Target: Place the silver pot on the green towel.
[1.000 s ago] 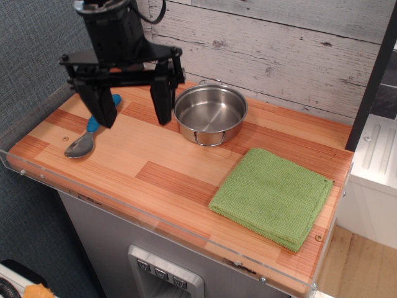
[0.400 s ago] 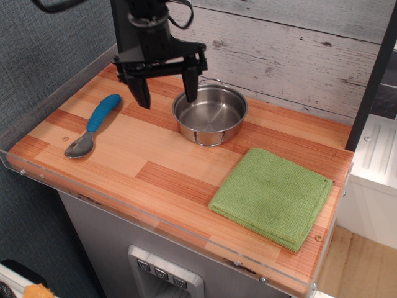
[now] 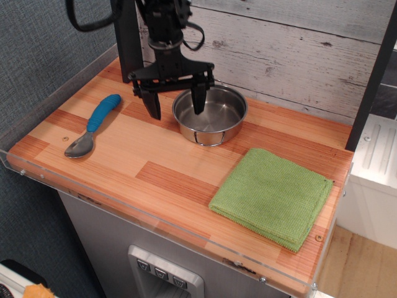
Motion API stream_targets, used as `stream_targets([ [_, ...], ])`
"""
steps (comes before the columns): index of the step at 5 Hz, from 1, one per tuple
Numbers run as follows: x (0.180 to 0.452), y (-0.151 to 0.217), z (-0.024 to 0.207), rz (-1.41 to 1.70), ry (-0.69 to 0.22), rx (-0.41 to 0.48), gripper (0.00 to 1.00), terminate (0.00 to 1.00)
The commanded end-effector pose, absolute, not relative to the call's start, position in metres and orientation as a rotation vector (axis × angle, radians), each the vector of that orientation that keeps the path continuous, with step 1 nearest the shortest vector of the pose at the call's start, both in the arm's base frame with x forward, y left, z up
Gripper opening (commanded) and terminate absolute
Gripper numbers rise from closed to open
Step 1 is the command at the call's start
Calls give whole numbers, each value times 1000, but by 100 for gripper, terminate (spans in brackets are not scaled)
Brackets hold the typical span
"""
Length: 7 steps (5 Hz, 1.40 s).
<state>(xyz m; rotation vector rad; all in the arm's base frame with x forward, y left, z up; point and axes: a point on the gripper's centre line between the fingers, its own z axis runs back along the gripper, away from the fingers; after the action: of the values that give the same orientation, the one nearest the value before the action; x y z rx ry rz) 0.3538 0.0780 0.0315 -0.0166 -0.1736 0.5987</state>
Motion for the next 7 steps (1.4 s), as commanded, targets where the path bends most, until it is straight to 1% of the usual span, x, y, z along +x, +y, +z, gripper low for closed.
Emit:
stream_targets([
  [1,356,80,38,593,-191,-11,100,0],
  [2,352,80,36,589,-186,6,0,0],
  [3,350,81,34,581,-179,14,0,0],
  [4,347,80,44,579,-205,-4,0,0],
  [6,340,71,76,575,-259,-45,0,0],
  [7,332,62,85,554,-281,-34,0,0],
])
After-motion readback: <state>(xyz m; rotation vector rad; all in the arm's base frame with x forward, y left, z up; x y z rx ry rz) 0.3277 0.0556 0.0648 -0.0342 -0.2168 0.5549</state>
